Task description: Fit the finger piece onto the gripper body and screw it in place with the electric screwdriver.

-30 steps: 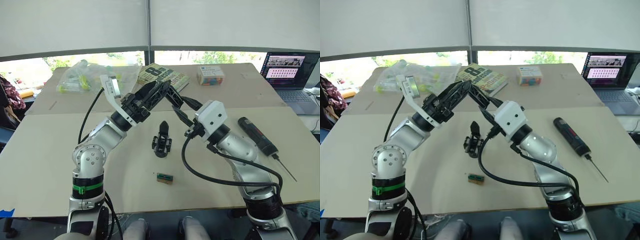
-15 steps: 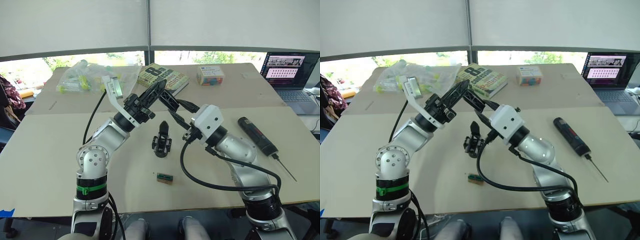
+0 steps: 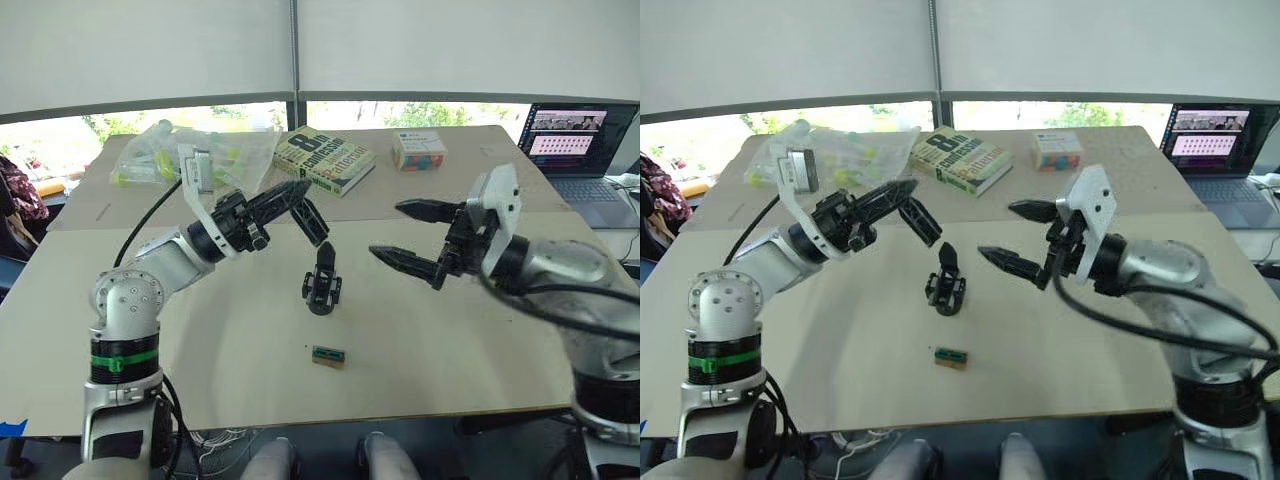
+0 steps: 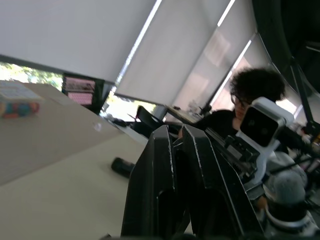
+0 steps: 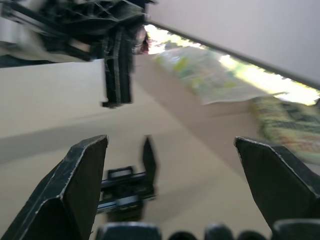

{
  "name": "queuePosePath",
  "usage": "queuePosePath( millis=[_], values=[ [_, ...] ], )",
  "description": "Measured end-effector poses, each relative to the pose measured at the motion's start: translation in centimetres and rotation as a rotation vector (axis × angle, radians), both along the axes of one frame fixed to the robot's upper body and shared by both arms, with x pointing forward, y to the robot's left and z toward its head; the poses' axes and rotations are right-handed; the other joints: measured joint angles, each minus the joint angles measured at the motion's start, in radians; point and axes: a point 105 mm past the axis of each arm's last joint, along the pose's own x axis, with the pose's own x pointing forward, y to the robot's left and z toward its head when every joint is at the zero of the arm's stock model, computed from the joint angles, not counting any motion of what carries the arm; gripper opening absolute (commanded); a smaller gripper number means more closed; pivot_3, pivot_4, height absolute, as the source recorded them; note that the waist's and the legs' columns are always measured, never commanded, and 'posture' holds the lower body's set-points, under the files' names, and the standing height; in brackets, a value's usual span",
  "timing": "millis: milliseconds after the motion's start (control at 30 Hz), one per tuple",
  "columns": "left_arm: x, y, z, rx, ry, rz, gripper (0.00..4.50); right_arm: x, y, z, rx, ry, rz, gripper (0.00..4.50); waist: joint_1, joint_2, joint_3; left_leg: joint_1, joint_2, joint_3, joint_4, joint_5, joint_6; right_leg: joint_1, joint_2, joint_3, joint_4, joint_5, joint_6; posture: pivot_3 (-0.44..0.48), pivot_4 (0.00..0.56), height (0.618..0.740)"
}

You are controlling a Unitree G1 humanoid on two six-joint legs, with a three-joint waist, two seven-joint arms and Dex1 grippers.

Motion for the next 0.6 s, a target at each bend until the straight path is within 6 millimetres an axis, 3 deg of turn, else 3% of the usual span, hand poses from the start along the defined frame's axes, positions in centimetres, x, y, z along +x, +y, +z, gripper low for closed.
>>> queuePosePath(
  millis=[233, 433, 600],
  values=[
    [-1.5, -2.1, -1.5, 0.138, 0.047, -0.208, 0.00, -0.8, 2.1, -2.5, -0.119, 0.360, 0.162, 4.45, 0.001, -0.001, 0.000, -0.001, 0.000, 0.001, 0.000, 0.000, 0.001, -0.002, -0.001, 0.001, -0.001, 0.000, 0.000, 0.000, 0.150, 0.740],
    [-1.9, -3.0, -2.6, 0.170, 0.081, -0.247, 0.00, -1.0, 5.2, -2.6, -0.082, 0.475, 0.226, 4.45, 0.000, -0.001, 0.001, -0.002, 0.000, 0.002, 0.000, 0.000, 0.000, -0.004, -0.002, 0.003, 0.000, 0.000, 0.000, 0.000, 0.150, 0.740],
    [-2.3, -3.1, -3.2, 0.185, 0.098, -0.263, 0.00, -1.3, 5.4, -2.3, -0.088, 0.508, 0.225, 4.45, 0.009, -0.001, 0.001, -0.003, -0.002, 0.002, 0.000, 0.000, 0.001, -0.004, -0.003, 0.003, 0.000, 0.001, 0.001, 0.000, 0.150, 0.740]
  ],
)
